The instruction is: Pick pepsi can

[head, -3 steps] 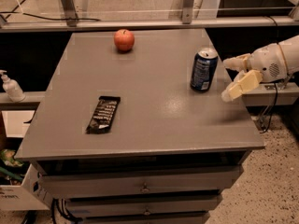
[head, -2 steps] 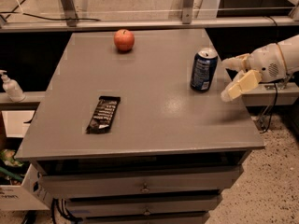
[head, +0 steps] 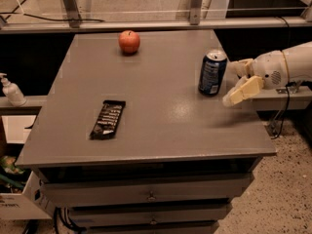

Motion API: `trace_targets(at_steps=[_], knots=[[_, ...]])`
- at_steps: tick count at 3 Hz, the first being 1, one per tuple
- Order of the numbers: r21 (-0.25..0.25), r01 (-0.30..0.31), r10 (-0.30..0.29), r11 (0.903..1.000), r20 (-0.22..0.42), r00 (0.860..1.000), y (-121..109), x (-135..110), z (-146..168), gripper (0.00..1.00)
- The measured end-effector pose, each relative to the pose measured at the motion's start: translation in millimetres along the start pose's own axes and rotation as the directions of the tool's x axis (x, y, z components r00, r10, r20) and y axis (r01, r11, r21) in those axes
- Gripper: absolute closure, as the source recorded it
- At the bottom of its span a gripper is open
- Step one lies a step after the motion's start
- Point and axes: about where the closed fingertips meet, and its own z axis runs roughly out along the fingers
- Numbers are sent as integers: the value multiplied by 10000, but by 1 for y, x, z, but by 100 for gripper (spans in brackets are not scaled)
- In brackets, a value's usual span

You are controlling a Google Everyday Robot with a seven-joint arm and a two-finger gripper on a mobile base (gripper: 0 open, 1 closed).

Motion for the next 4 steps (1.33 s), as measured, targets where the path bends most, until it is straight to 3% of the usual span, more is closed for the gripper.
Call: trace_targets(at_steps=[1, 2, 4], knots=[[-4, 357, -355, 9994, 812, 9961, -2, -19, 13, 0], [90, 682, -688, 9976, 1360, 9883, -6, -40, 25, 18], [384, 640, -700, 9972, 1817, 9809, -7, -46, 29, 64]])
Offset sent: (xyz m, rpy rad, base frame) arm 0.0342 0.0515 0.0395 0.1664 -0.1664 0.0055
